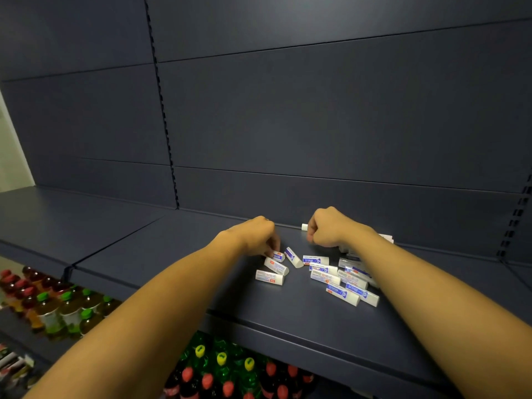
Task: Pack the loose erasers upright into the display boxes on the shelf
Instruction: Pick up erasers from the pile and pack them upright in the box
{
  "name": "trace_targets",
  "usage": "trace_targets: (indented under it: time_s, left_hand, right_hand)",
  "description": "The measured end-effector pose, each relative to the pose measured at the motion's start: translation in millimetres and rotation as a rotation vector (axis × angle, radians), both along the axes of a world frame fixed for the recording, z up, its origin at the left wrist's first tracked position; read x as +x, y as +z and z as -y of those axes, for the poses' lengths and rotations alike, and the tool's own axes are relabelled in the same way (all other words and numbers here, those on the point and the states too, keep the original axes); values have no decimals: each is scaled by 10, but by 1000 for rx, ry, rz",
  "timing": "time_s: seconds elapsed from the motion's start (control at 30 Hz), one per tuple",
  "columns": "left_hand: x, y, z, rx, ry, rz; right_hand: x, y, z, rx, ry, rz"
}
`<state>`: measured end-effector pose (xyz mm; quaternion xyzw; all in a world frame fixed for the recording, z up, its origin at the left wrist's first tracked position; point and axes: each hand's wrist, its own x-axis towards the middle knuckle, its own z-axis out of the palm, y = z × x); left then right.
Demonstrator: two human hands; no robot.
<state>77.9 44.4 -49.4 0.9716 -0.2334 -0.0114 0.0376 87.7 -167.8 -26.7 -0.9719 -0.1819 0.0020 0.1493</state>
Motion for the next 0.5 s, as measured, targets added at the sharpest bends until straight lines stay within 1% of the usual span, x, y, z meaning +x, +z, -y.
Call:
trace_targets:
  time_s: [0.13, 0.27, 0.37, 0.5]
  left_hand:
    - [-15, -7, -95, -40, 17, 0]
    - [3, -10, -219, -89, 80, 8]
    - [-8, 7, -288, -148, 127, 9]
    - [-19, 55, -338, -222, 174, 45]
  right_hand:
    - [-10, -41, -73, 36, 16, -100]
    - [5, -75, -158, 73, -4, -168]
    - [-10, -75, -222, 40, -9, -176]
    - [-64, -86, -327, -62, -18, -151]
